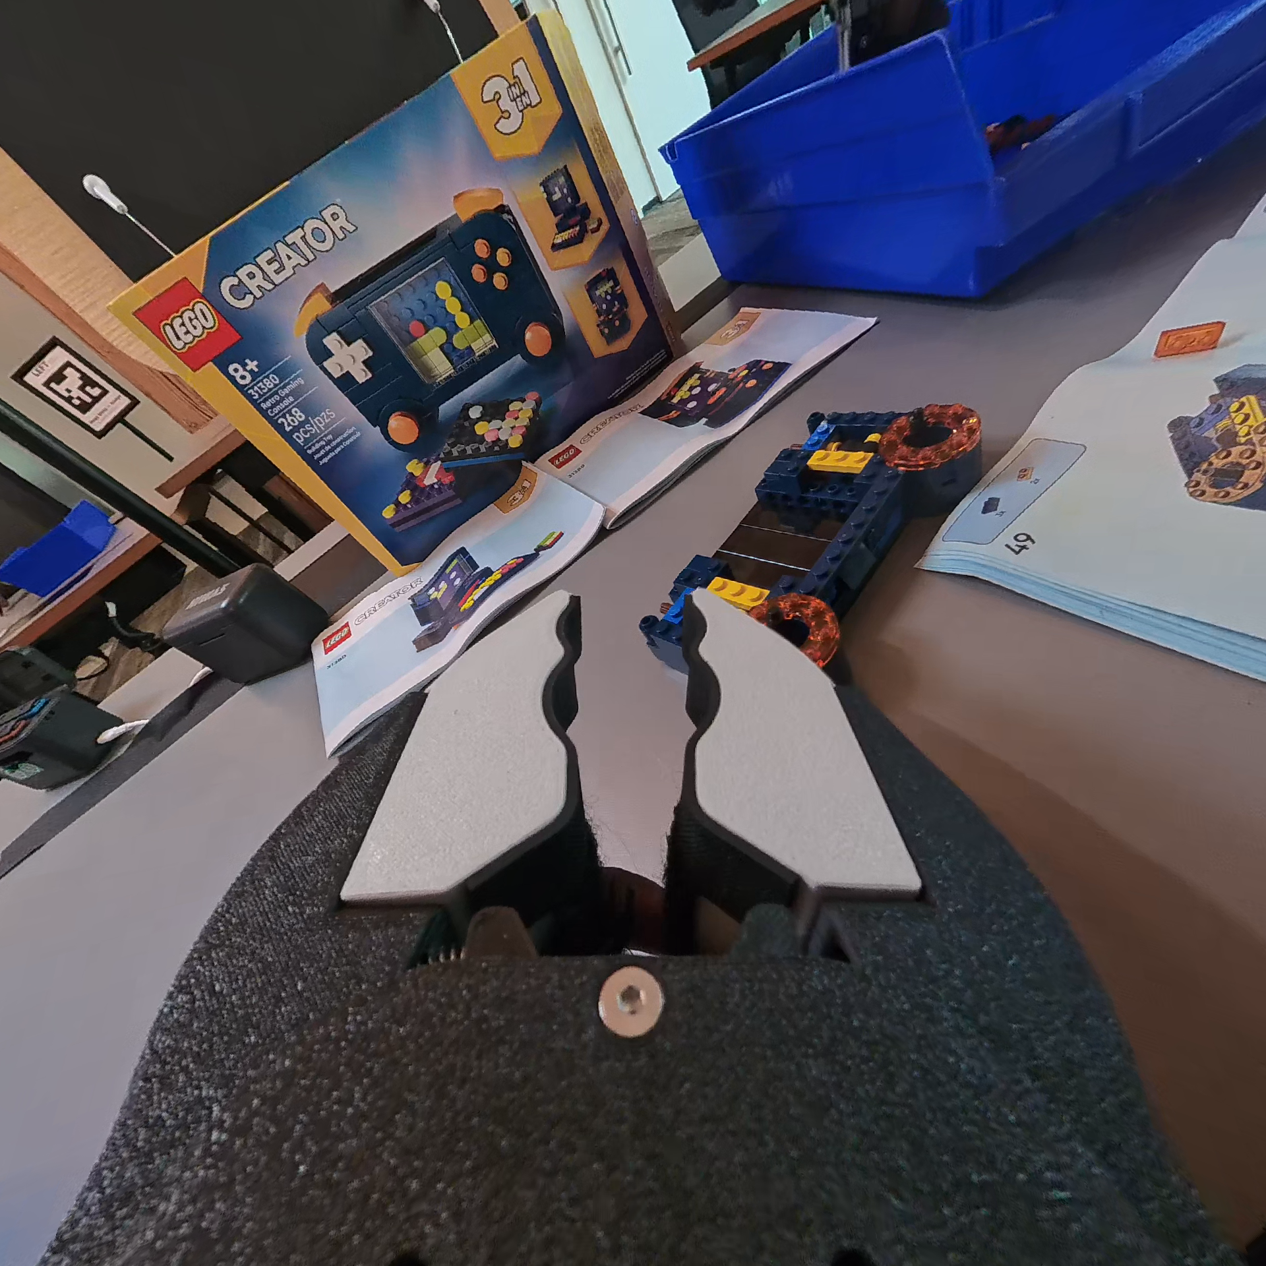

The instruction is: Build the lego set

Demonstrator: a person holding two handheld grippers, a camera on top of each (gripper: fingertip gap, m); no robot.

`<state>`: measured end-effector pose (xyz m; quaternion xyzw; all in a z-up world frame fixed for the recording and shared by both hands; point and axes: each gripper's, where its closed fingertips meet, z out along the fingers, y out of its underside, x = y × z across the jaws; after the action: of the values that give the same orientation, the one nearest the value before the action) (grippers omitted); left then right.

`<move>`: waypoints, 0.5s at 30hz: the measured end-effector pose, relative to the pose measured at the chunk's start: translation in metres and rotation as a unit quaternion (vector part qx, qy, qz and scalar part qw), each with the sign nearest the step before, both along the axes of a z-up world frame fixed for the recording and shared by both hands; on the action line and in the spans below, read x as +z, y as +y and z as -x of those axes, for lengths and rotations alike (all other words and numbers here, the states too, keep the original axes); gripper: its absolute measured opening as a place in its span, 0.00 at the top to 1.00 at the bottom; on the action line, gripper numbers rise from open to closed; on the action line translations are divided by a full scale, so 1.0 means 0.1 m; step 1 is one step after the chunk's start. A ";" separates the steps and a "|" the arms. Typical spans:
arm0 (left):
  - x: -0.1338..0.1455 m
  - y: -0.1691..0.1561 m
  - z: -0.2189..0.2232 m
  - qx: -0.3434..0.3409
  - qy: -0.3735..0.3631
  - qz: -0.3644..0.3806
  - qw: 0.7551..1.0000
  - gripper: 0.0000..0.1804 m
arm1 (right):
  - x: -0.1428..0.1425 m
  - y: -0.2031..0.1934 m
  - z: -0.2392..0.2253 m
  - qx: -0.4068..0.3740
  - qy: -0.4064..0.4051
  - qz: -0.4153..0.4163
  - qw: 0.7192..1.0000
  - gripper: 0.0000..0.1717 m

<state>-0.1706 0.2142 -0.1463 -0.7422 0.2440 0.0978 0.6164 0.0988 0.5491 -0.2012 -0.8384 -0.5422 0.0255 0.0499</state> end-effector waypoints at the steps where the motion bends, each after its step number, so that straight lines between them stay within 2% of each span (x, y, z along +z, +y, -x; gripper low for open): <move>1: 0.00 0.00 0.00 0.000 0.000 0.001 1.000 0.85 | -0.03 -0.02 -0.02 -0.017 -0.004 0.009 1.000 0.93; 5: -0.01 0.00 -0.01 -0.002 0.004 0.002 1.000 0.85 | -0.04 -0.02 -0.03 -0.064 0.003 0.019 0.998 0.90; 10: -0.02 0.00 -0.01 -0.002 0.006 0.003 1.000 0.85 | -0.02 -0.02 -0.04 -0.079 -0.011 0.011 0.997 0.89; 15: -0.02 0.00 -0.02 -0.003 0.012 0.004 1.000 0.85 | -0.06 0.01 -0.05 -0.093 -0.023 -0.006 0.995 0.93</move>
<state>-0.1690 0.2143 -0.1483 -0.7430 0.2537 0.1039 0.6106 0.1039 0.5498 -0.2073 -0.8850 -0.4634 -0.0018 0.0449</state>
